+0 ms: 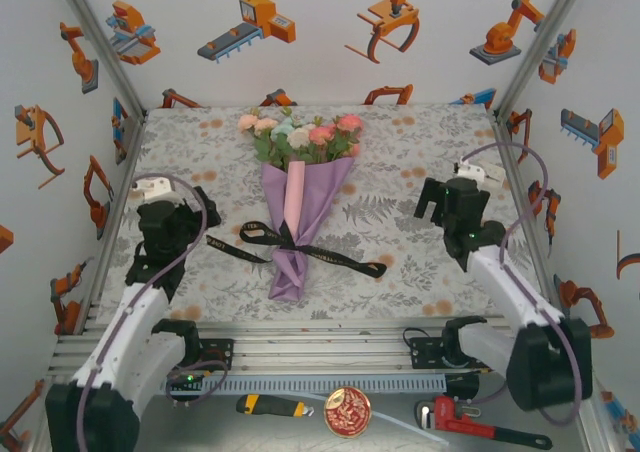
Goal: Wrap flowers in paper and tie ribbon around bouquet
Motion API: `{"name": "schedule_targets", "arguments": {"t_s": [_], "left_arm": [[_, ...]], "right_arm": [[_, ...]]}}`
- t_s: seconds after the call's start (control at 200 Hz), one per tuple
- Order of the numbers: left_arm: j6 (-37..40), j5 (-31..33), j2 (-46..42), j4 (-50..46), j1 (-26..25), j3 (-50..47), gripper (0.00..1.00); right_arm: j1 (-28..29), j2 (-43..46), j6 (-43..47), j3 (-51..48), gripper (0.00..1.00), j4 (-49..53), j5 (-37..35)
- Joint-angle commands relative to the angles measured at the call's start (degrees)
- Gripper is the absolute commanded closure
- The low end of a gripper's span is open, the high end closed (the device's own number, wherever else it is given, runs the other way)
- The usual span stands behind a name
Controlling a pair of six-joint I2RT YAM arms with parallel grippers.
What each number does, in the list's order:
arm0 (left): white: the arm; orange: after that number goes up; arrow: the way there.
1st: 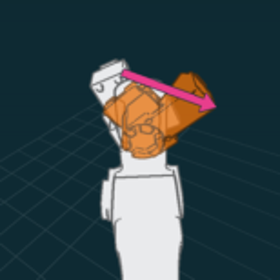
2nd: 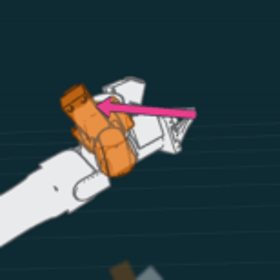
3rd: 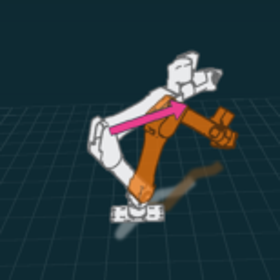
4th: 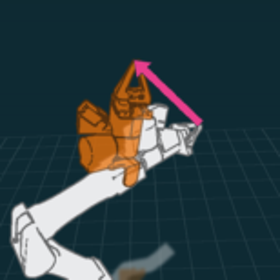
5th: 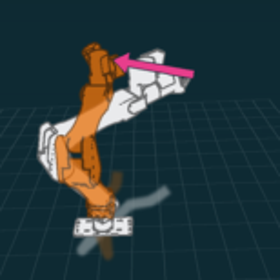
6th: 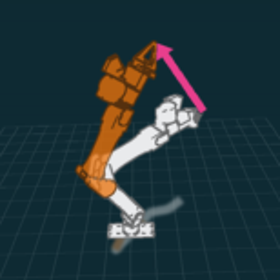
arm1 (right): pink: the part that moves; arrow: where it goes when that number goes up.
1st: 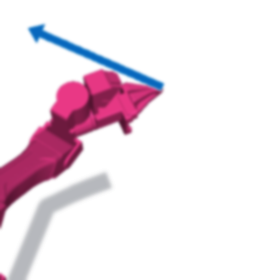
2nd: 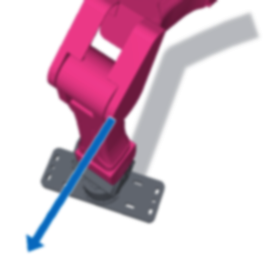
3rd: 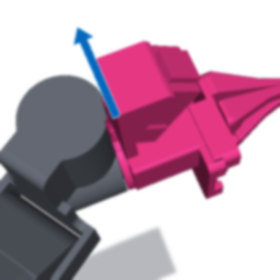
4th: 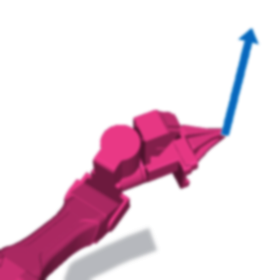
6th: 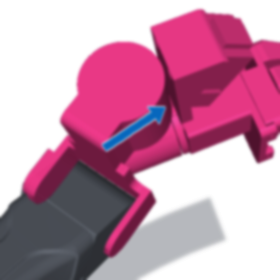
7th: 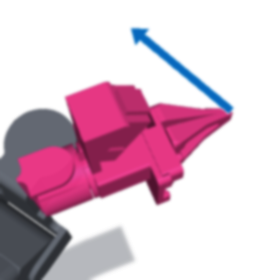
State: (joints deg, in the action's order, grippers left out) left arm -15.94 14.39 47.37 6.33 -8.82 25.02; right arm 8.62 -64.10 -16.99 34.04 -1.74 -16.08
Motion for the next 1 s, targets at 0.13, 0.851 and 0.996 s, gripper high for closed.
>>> {"name": "schedule_targets", "arguments": {"t_s": [0.13, 0.851, 0.996], "left_arm": [[6.29, -1.85, 20.31, 29.75, 9.36, -7.61, 0.03], [13.79, -10.40, 41.02, 41.50, 7.48, -1.50, 0.03], [13.77, -10.40, 40.87, 41.13, 7.50, -1.45, 0.03]], "right_arm": [[-5.37, -17.66, 13.25, -0.16, 0.00, -22.47, -1.35], [-10.19, -24.41, 12.51, -12.29, 0.01, -48.87, 10.09], [-10.20, -24.38, 12.51, -12.09, 0.01, -48.80, 10.11]]}}
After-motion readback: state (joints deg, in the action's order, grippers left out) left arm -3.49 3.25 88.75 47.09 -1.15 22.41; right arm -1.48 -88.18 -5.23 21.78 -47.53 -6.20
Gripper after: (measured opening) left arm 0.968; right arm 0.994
